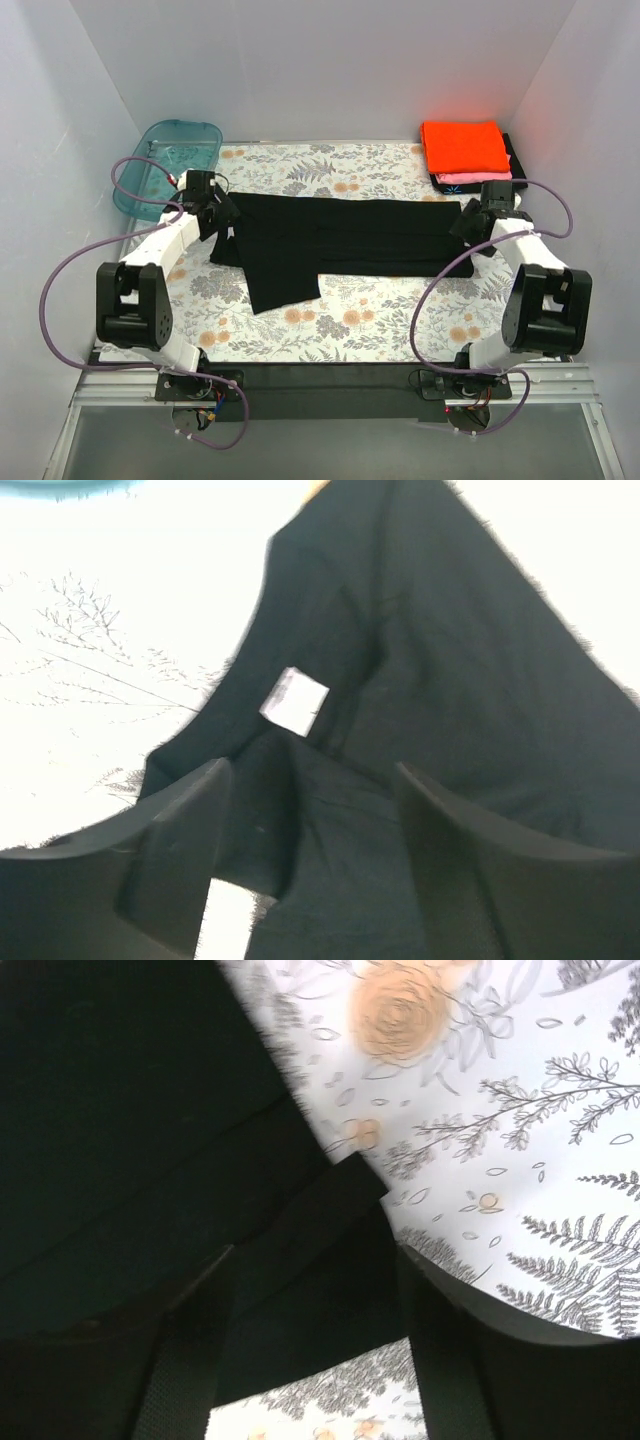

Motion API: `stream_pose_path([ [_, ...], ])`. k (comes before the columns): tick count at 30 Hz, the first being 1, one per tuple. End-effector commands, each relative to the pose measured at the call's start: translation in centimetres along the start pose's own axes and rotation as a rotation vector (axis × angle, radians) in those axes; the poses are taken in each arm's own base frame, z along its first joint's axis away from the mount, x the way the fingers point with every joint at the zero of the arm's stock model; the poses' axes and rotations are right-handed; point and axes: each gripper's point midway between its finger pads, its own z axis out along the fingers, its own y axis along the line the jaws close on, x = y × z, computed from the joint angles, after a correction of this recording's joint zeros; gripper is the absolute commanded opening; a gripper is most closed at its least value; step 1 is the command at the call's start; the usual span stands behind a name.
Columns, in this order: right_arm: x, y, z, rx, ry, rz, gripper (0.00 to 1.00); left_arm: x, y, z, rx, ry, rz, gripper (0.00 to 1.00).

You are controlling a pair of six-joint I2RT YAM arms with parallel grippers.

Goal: Fold and stack the t-shirts
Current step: Fold the tshirt

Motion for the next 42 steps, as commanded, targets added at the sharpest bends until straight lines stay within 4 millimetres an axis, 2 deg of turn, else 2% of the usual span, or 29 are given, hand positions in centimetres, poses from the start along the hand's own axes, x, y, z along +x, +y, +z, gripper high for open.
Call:
stream_pose_path([
  [1,-1.5,3.4,-3.6,-0.130,-0.112,-0.057,0.75,-2.5,-1.6,-3.9,0.061,-0.134,0.019,0.67],
  [3,-1.5,5.3,-5.5,-0.216,-0.150,-0.086,0.78,-1.7,-1.7,-5.8,0.083,-0.140,0.024,0.78],
  [4,-0.3,7.7,-6.5,-0.307,-0.136,-0.131,0.78,-0.1,-1.5,-6.0,0.085,-0.113,0.041,0.80],
  [6,1.2,9.9,-8.0,-0.432,-0.140,-0.164,0.78,1.9,-1.5,-7.6,0.113,-0.071,0.041,0.80],
  [7,3.4,12.0,-9.0,-0.529,-0.098,-0.202,0.77,4.2,-1.0,-7.7,0.109,-0.025,0.060,0.81],
  [8,5.0,12.5,-9.3,-0.573,-0.070,-0.216,0.75,5.4,-0.6,-8.6,0.115,0.005,0.046,0.81],
  [9,5.8,13.7,-9.8,-0.631,-0.068,-0.231,0.75,6.9,-0.3,-8.7,0.119,0.049,0.050,0.81],
  [10,8.0,15.2,-10.8,-0.708,-0.014,-0.256,0.74,8.4,-0.2,-9.1,0.128,0.090,0.058,0.81],
  [11,9.8,15.6,-10.7,-0.736,0.025,-0.271,0.74,10.6,1.0,-8.9,0.104,0.153,0.049,0.81],
  [12,11.6,17.2,-11.7,-0.813,0.057,-0.312,0.74,11.5,1.2,-9.3,0.117,0.179,0.044,0.81],
  [13,12.7,17.9,-12.1,-0.846,0.080,-0.325,0.73,12.9,1.3,-9.6,0.133,0.230,0.044,0.81],
  [14,14.2,18.4,-11.7,-0.860,0.128,-0.332,0.72,14.5,2.4,-9.4,0.106,0.269,0.046,0.81],
  [15,16.4,19.1,-12.1,-0.887,0.178,-0.365,0.72,15.1,2.6,-9.5,0.107,0.285,0.035,0.81],
  [17,18.7,20.5,-12.0,-0.931,0.233,-0.390,0.70,16.7,3.2,-9.4,0.099,0.329,0.035,0.78],
  [19,21.6,21.7,-12.7,-0.974,0.308,-0.420,0.70,18.4,3.6,-9.3,0.096,0.395,0.040,0.77],
  [20,22.8,22.0,-11.9,-0.963,0.348,-0.428,0.70,18.8,3.6,-9.3,0.100,0.414,0.041,0.77],
  [21,24.0,22.9,-12.4,-0.979,0.376,-0.449,0.69,19.1,3.7,-9.2,0.096,0.426,0.043,0.76],
  [23,26.0,23.3,-11.7,-0.964,0.441,-0.480,0.67,19.9,3.6,-9.1,0.096,0.453,0.051,0.74],
  [24,27.2,23.6,-12.0,-0.970,0.468,-0.502,0.67,20.2,3.7,-9.0,0.093,0.467,0.055,0.72],
  [30,30.8,24.6,-11.8,-0.949,0.552,-0.552,0.67,22.2,3.8,-8.5,0.087,0.544,0.076,0.65],
  [33,31.8,24.6,-11.5,-0.924,0.566,-0.566,0.64,22.7,3.6,-8.3,0.085,0.559,0.087,0.58],
  [36,32.4,24.6,-10.9,-0.891,0.572,-0.575,0.60,22.9,3.6,-8.2,0.082,0.566,0.095,0.47],
  [39,32.4,24.4,-10.3,-0.861,0.564,-0.575,0.52,22.7,3.4,-8.2,0.087,0.558,0.095,0.30],
  [40,32.3,24.4,-10.1,-0.852,0.561,-0.572,0.45,22.5,3.3,-8.2,0.091,0.550,0.091,0.23],
  [42,32.3,24.4,-9.8,-0.841,0.554,-0.570,0.38,22.3,3.1,-8.2,0.097,0.539,0.084,0.14],
])
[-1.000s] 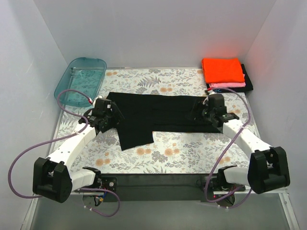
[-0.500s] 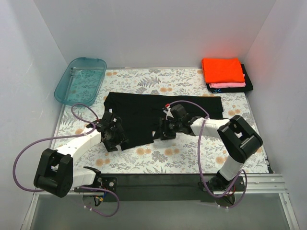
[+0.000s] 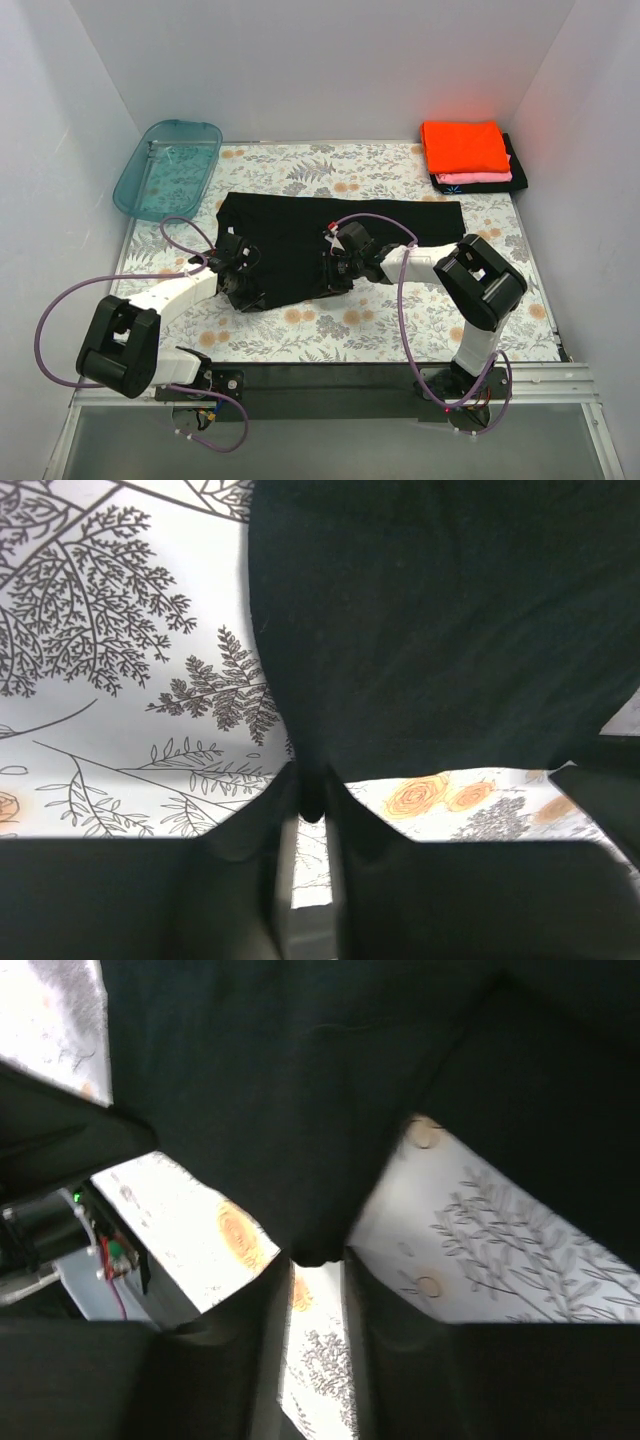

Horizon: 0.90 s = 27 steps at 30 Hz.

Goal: Fold and stack the t-shirts
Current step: Fold the tshirt

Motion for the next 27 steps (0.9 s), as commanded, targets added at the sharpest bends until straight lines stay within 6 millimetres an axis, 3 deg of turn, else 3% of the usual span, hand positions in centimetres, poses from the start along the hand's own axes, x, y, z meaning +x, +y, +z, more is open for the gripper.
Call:
stream_pose_path([
  [1,0.1,-1.3,0.6,0.068,0.004,0.015,0.29,-0.2,-0.5,-0.3,0.019,-0.020,0.003,0.10],
  [3,-0.3,-1.3,0.5,0.075,-0.010,0.009,0.22,-0.8,-0.9,-0.7,0.029,-0.041,0.001,0.01],
  [4,-0.5,-1.1,0.4,0.074,-0.016,0.002,0.13,-1.1,-1.2,-1.1,0.037,-0.058,0.002,0.00],
  [7,-1.7,-0.5,0.1,0.072,-0.053,-0.027,0.01,-2.3,-2.1,-2.0,0.051,-0.104,0.002,0.00],
  [12,-3.1,0.6,-0.7,0.070,-0.098,-0.065,0.01,-4.0,-3.7,-3.2,0.071,-0.155,0.005,0.00],
  [18,-6.4,2.4,-1.7,0.080,-0.181,-0.136,0.01,-6.8,-6.1,-4.2,0.092,-0.221,0.038,0.00],
  [20,-7.8,3.2,-1.8,0.074,-0.213,-0.165,0.01,-8.1,-7.5,-4.9,0.110,-0.254,0.066,0.00],
  [22,-8.8,3.1,-1.7,0.082,-0.231,-0.173,0.01,-9.7,-7.6,-4.4,0.068,-0.293,0.079,0.00],
  [23,-9.9,3.6,-1.9,0.076,-0.252,-0.185,0.01,-10.8,-8.8,-5.1,0.084,-0.323,0.100,0.00],
  [27,-11.7,3.1,-1.7,0.096,-0.263,-0.191,0.01,-14.0,-10.4,-5.1,0.073,-0.391,0.128,0.00],
])
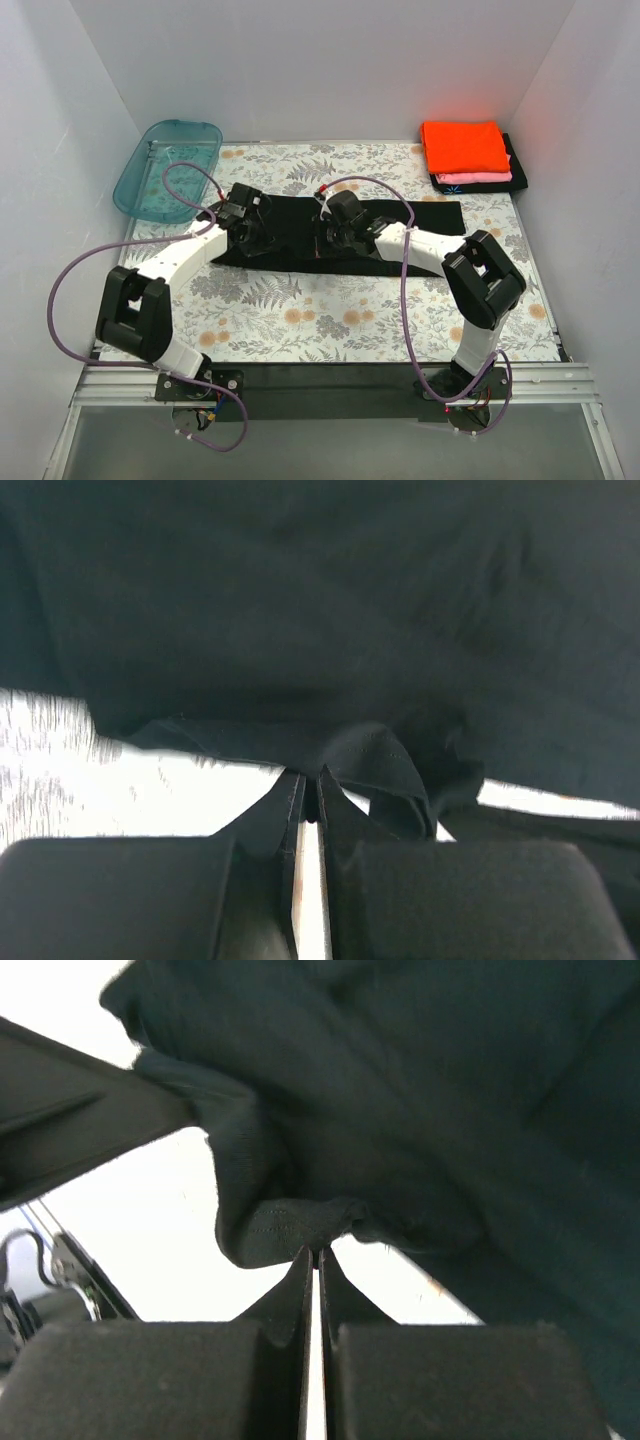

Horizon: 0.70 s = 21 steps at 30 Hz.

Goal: Fold and stack the t-shirts
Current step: Fold the tshirt

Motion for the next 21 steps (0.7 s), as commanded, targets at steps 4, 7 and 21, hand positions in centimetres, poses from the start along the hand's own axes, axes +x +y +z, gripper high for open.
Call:
stream_pose_path([
  [4,-4.9,-1.3,0.9,0.034,-0.081,-0.038,0.01,-6.4,-2.6,1.1,0.012,-0.150,0.081,0.00],
  [7,-7.0,-2.1,1.0,0.045,-0.118,-0.045,0.01,-8.7,-3.8,1.6,0.015,-0.198,0.113,0.00],
  [21,-12.5,-6.5,2.8,0.090,-0.184,-0.060,0.01,-15.6,-7.5,4.7,0.085,-0.338,0.185,0.00],
])
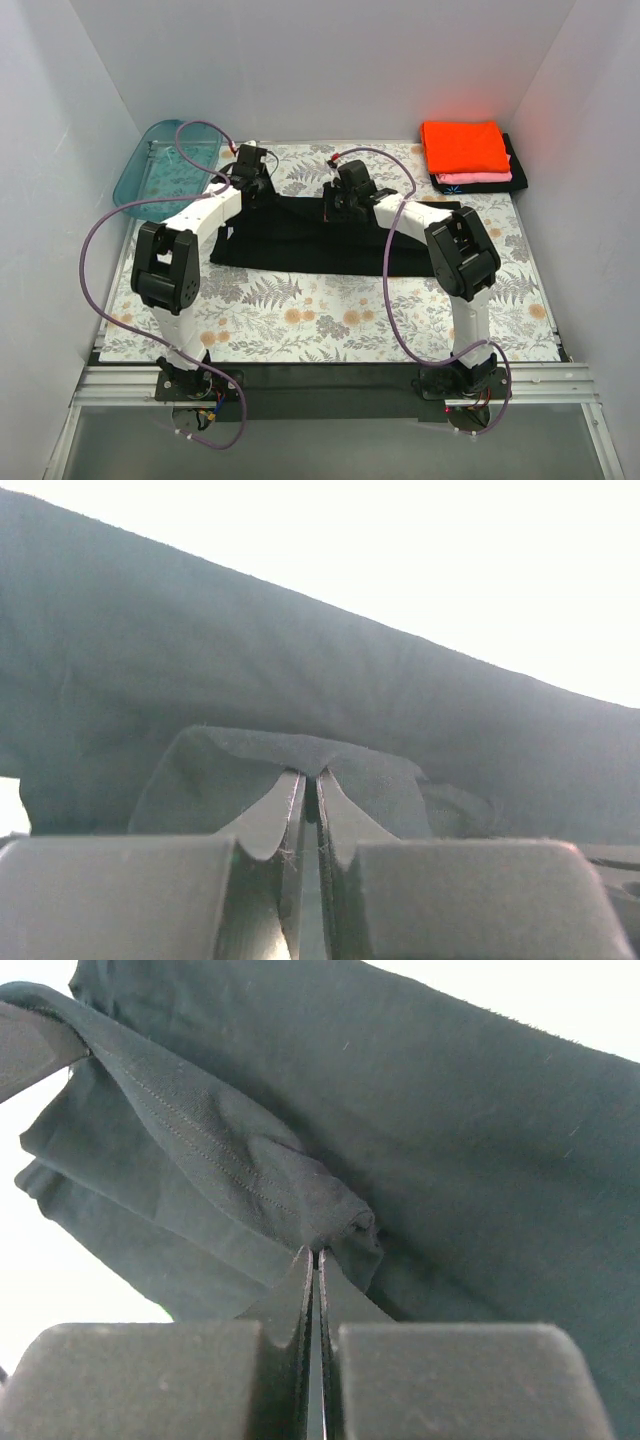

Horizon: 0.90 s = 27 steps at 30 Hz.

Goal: Fold and stack the t-shirts
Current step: Fold the tshirt

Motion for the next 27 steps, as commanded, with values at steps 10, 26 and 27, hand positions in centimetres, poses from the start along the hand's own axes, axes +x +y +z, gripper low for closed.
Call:
stream_pose_path([
  [10,-3.2,-1.4,1.1,0.006,-0.058,-0.040,0.01,-3.4,-2.6,2.1,0.099,-0.086,0.032,0.00],
  [26,-0.9,-0.9,-0.2,-0.039,0.000,0.025,0.01,0.6,1.7,-0.5,-0.015,0.064,-0.140,0.00],
  [27,-0.7,-0.8,-0.2,-0.043,0.006,0.032,0.01,0.6,1.7,-0.8,-0.010,0.068,-0.140,0.00],
])
